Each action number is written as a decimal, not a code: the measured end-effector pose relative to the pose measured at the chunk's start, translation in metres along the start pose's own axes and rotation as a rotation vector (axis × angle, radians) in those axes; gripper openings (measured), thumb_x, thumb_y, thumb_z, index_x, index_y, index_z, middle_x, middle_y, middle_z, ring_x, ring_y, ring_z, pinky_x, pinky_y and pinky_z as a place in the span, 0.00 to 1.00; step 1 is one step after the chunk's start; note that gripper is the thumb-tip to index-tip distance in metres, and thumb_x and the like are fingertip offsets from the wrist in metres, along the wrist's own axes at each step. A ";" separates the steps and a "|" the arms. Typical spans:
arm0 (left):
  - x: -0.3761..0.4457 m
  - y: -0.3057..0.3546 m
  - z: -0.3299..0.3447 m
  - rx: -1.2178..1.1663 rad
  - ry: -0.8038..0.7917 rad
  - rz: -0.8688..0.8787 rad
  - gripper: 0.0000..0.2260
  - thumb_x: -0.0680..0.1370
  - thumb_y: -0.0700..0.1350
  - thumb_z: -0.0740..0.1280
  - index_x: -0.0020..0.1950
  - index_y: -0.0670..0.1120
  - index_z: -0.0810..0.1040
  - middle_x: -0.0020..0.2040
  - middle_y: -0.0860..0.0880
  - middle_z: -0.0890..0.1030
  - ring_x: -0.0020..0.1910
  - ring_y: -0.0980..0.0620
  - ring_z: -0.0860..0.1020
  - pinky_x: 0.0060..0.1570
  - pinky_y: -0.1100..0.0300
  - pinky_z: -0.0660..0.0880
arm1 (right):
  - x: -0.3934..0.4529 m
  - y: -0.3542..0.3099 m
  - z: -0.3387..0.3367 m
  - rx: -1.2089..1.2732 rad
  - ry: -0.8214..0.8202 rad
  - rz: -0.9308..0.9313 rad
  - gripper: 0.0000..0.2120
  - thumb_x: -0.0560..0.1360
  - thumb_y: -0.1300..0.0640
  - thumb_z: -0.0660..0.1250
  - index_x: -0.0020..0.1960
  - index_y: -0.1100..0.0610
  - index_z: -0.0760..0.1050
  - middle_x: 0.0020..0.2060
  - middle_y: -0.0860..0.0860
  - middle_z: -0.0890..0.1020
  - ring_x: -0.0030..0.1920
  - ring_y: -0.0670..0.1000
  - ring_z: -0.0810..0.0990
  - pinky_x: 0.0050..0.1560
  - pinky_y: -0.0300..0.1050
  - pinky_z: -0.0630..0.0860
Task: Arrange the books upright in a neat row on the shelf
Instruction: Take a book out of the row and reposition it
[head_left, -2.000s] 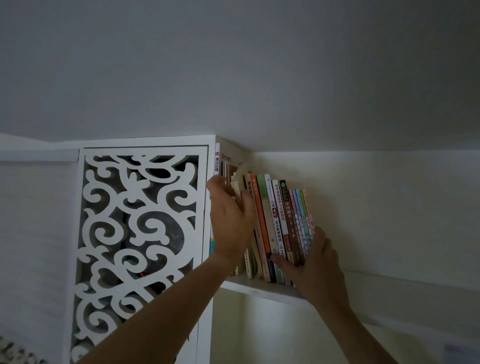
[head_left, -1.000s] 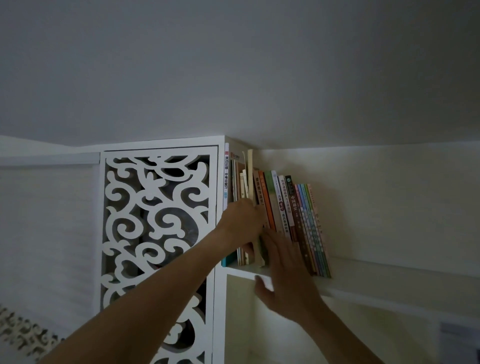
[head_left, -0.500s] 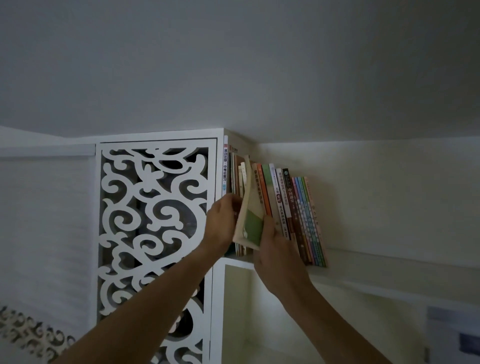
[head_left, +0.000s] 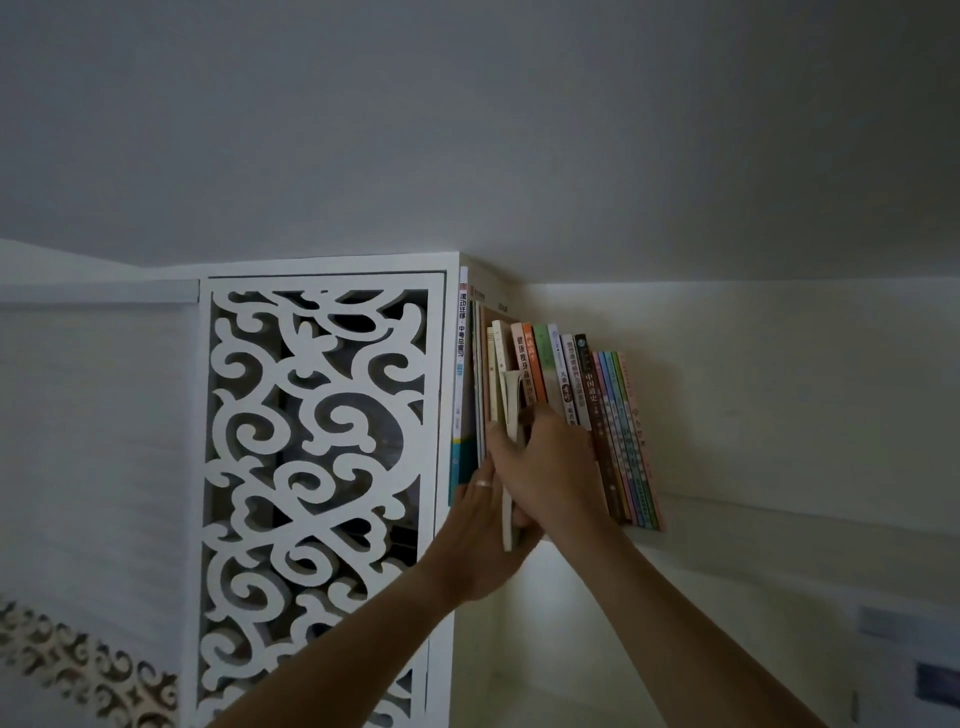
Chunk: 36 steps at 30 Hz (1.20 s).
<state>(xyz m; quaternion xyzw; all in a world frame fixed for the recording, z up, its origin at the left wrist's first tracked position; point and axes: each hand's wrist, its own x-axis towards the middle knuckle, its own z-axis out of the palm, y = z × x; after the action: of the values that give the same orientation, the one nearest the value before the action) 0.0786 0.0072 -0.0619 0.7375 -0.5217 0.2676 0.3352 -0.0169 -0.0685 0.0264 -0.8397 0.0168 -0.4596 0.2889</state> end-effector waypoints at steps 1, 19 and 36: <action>0.000 0.004 0.002 -0.156 0.099 -0.024 0.24 0.80 0.65 0.58 0.64 0.46 0.74 0.57 0.57 0.79 0.60 0.59 0.79 0.63 0.55 0.79 | 0.000 -0.001 -0.001 0.049 0.012 -0.031 0.16 0.80 0.42 0.64 0.55 0.54 0.76 0.43 0.45 0.83 0.33 0.38 0.80 0.29 0.26 0.72; 0.130 0.045 -0.104 -0.152 -0.149 -0.585 0.23 0.85 0.59 0.56 0.51 0.41 0.80 0.36 0.43 0.84 0.28 0.48 0.83 0.27 0.59 0.78 | 0.019 0.101 -0.041 -0.261 0.418 0.032 0.16 0.78 0.49 0.64 0.61 0.57 0.72 0.56 0.57 0.74 0.55 0.57 0.73 0.49 0.51 0.76; 0.112 0.029 -0.014 0.223 0.344 -0.304 0.22 0.87 0.50 0.55 0.75 0.36 0.57 0.44 0.48 0.84 0.33 0.55 0.81 0.32 0.61 0.80 | 0.009 0.148 -0.026 -0.231 0.134 0.069 0.38 0.74 0.29 0.49 0.77 0.49 0.54 0.63 0.54 0.72 0.59 0.53 0.70 0.51 0.50 0.75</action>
<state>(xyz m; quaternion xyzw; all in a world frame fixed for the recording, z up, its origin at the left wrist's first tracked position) 0.0856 -0.0548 0.0360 0.7836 -0.3074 0.3915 0.3718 0.0030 -0.2063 -0.0301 -0.8336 0.1176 -0.4996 0.2043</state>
